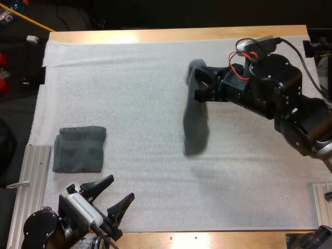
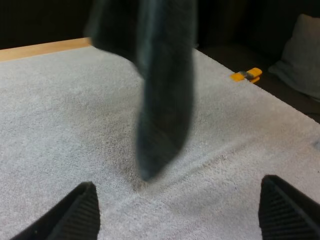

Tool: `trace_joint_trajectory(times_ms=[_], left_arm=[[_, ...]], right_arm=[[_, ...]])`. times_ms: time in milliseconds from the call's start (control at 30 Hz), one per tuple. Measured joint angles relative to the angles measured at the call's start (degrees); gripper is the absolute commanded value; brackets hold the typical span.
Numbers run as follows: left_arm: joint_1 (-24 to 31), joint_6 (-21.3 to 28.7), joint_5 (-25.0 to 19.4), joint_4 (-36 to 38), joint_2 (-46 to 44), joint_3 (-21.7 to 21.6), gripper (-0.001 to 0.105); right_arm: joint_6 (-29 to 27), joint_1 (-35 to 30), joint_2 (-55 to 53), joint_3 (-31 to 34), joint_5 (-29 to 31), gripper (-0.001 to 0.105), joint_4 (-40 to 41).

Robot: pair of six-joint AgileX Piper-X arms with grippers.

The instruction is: Pick towel from pile, fold and stack

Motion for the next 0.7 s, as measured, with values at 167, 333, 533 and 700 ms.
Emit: trace_joint_trajectory(times_ms=[167, 333, 533, 700], left_arm=[[0.0, 0.0, 0.9, 0.0, 0.0, 0.0, 0.065], [0.0, 0.0, 1.2, 0.0, 0.0, 0.0, 0.065], [0.0, 0.0, 1.2, 0.0, 0.0, 0.0, 0.065], [0.0, 0.0, 2.0, 0.0, 0.0, 0.0, 0.065]], right_arm=[[0.5, 0.1, 0.3, 0.0, -0.2, 0.0, 1.7], [-0.6, 0.2, 4.2, 1.5, 3.7, 0.0, 4.4], [-1.1, -0.4, 13.8, 3.8, 16.5, 0.0, 7.0], [-1.2, -2.4, 16.2, 3.8, 24.6, 0.01, 13.0]])
